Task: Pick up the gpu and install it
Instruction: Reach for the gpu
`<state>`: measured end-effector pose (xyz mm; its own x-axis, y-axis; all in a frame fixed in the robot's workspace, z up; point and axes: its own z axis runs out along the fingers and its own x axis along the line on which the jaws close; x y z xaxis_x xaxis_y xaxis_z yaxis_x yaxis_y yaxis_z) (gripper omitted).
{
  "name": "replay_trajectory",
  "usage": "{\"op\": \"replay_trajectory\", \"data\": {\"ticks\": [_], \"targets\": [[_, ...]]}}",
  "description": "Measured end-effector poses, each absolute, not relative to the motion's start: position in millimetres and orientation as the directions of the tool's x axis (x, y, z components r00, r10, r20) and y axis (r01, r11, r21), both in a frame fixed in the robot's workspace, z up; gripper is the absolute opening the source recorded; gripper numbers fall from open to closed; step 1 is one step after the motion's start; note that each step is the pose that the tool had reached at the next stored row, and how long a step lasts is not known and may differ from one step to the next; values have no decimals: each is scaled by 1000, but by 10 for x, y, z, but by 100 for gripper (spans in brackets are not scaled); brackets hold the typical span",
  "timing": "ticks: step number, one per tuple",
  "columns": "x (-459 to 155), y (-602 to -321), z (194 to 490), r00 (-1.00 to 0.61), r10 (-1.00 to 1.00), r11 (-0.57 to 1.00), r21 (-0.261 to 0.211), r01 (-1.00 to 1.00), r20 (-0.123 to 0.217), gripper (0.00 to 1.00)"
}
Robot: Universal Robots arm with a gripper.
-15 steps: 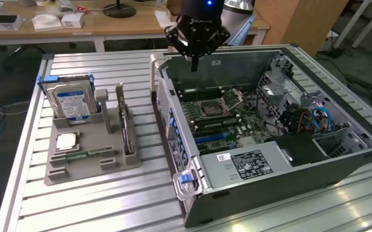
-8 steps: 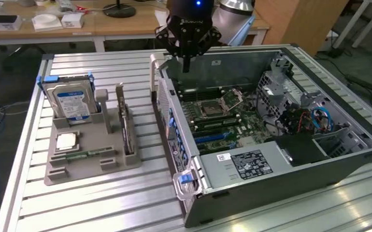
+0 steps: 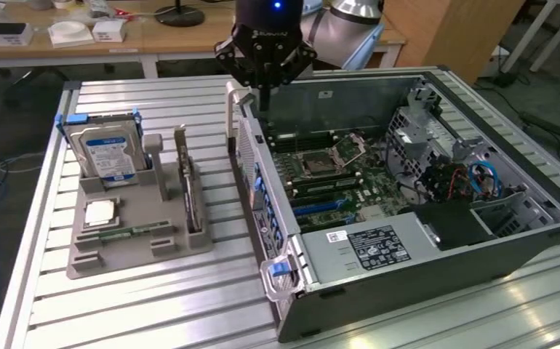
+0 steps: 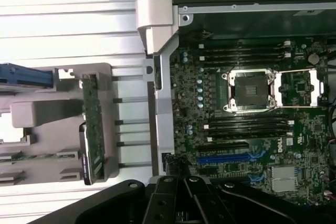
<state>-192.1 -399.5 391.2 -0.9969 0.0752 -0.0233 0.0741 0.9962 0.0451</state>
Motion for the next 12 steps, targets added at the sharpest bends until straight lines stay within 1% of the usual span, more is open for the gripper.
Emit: {"op": "replay_trajectory", "data": {"ticks": [12], "targets": [[-2258, -4000, 3899, -997, 75, 996, 45, 74, -23, 10]]}}
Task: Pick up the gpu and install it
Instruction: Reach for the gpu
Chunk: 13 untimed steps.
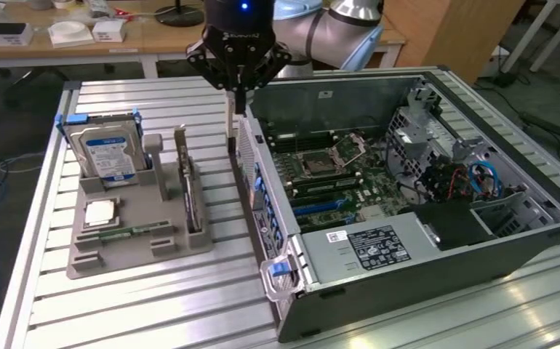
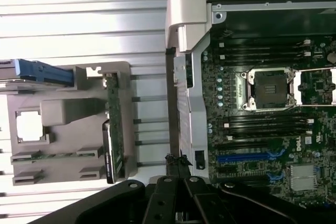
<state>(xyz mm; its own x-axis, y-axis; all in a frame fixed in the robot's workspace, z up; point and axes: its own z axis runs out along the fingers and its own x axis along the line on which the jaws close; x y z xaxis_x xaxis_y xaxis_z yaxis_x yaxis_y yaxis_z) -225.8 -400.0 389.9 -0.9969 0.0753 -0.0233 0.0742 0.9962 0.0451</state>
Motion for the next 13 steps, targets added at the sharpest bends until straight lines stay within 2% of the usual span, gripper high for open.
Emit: {"op": "replay_trajectory", "data": {"ticks": [13], "targets": [[-2573, -4005, 3881, -997, 75, 996, 45, 74, -23, 10]]}}
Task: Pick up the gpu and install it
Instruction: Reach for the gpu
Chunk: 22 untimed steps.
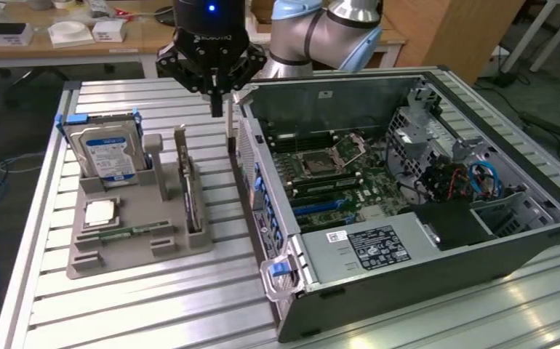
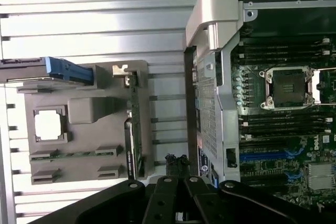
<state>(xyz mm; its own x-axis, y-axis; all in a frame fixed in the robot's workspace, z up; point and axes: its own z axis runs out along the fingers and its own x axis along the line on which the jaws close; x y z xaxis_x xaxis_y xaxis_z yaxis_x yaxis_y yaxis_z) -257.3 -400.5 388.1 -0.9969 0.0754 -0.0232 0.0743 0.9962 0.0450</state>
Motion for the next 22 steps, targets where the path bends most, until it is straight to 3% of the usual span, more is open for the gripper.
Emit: {"op": "replay_trajectory", "data": {"ticks": [22], "targets": [[-3098, -4017, 3838, -997, 75, 996, 45, 74, -22, 10]]}}
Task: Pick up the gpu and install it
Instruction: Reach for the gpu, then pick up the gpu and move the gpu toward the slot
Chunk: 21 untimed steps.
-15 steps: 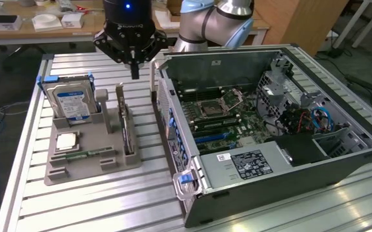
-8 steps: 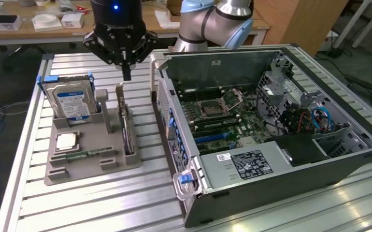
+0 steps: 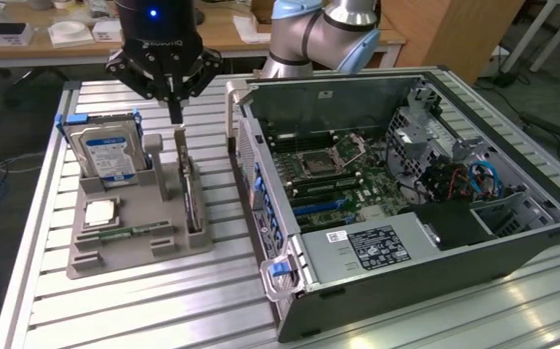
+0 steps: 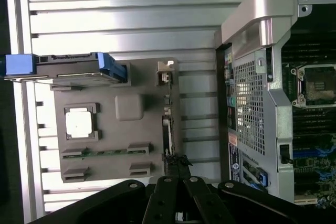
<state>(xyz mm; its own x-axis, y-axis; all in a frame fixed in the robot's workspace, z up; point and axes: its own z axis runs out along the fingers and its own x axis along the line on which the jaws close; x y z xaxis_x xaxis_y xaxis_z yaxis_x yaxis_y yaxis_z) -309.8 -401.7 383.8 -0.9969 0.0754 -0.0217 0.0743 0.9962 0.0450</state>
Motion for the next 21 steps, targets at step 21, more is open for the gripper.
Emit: {"op": "replay_trajectory", "data": {"ticks": [21], "targets": [[-3106, -4019, 3837, -997, 73, 996, 45, 72, -21, 41]]}}
